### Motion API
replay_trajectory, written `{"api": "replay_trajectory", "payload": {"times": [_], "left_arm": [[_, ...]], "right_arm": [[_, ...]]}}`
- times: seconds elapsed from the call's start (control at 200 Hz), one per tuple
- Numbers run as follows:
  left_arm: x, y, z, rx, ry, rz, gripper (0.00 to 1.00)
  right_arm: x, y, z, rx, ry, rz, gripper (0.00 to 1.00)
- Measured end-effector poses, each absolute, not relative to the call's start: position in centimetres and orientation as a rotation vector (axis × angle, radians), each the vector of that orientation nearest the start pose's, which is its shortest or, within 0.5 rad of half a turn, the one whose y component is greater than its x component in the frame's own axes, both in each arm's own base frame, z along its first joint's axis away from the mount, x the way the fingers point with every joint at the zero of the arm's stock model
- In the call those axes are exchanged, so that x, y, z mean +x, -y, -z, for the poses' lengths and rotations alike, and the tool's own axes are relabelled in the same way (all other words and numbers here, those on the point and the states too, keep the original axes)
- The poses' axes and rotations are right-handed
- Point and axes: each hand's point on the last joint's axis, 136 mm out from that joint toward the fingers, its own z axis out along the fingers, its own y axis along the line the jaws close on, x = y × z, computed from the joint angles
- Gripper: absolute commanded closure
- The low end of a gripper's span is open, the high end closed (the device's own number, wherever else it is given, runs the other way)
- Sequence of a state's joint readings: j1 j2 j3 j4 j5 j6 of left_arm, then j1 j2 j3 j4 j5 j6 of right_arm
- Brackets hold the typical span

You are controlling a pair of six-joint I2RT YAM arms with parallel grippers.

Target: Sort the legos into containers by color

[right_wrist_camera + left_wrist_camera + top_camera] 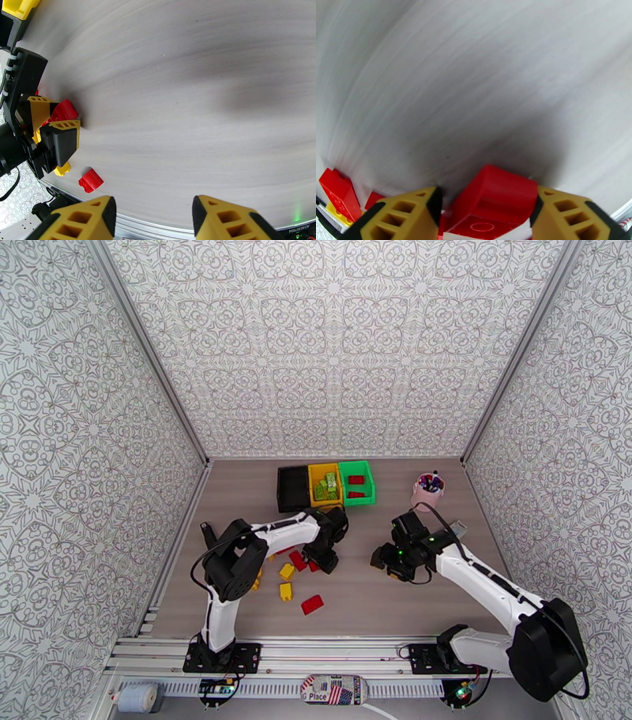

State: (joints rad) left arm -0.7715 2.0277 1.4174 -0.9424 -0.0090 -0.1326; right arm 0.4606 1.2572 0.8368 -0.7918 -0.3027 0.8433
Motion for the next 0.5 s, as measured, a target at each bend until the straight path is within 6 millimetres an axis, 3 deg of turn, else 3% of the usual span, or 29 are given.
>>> {"api": "replay_trajectory", "payload": {"times": [0.295,0.5], "left_arm": [[26.94,26.23,-1.38,0.909,-2.986,-0.002,0.64],[27.39,26.09,-1.54,0.765,-3.047,0.083,0.67]], "right_arm": [[22.36,-16.83,-9.47,0.489,-2.916,-0.692,0.45],[22.46,-16.88,-9.49,0.489,-2.912,-0.695,0.45]]}}
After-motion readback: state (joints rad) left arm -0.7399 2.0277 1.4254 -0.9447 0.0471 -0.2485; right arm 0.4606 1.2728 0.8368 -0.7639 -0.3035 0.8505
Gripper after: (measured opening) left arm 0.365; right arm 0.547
